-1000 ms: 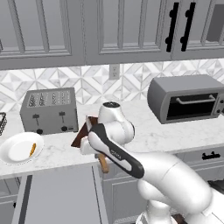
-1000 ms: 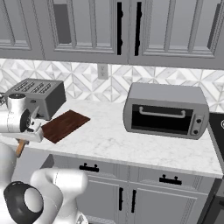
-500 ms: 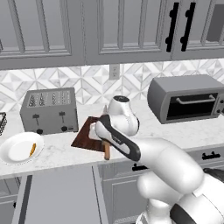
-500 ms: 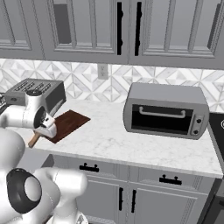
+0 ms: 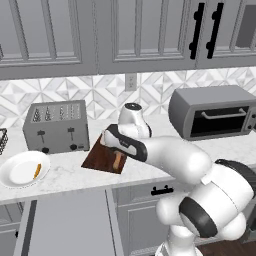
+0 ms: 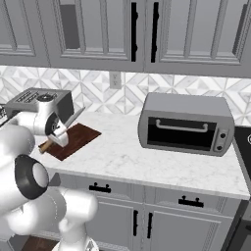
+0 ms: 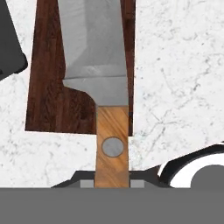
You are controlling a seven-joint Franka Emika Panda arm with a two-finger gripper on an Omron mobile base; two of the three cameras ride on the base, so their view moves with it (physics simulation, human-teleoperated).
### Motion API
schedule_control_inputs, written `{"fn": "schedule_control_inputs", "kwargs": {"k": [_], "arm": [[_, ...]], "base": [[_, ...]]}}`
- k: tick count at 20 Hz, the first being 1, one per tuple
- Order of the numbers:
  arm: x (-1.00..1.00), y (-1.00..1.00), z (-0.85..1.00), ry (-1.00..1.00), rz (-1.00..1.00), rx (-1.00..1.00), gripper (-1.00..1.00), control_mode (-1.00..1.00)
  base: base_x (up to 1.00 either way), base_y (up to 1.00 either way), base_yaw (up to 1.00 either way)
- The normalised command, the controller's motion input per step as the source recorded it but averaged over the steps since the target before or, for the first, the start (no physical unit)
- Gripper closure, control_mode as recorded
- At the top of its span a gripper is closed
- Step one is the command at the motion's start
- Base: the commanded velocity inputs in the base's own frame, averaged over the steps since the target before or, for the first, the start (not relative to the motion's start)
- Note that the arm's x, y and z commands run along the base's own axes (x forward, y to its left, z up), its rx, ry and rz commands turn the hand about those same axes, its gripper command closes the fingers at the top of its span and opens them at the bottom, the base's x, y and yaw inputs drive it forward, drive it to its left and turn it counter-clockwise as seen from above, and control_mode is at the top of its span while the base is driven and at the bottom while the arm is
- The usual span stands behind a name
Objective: Pick up the knife from the drawer and place it on the cutting board. Then place the meat from the plate to the cutting board.
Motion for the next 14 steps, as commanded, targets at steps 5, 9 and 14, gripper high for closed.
{"fn": "schedule_control_inputs", "kwargs": {"k": [5, 9, 14], "arm": [[0.48, 0.00, -0.12, 0.00, -0.02, 0.01, 1.00, -1.00], [0.42, 0.03, -0.24, 0.00, 0.00, 0.00, 1.00, -1.00], [0.40, 0.23, -0.18, 0.00, 0.00, 0.00, 1.00, -1.00]], "base": [[0.00, 0.00, 0.00], [0.00, 0.00, 0.00], [0.00, 0.00, 0.00]]}}
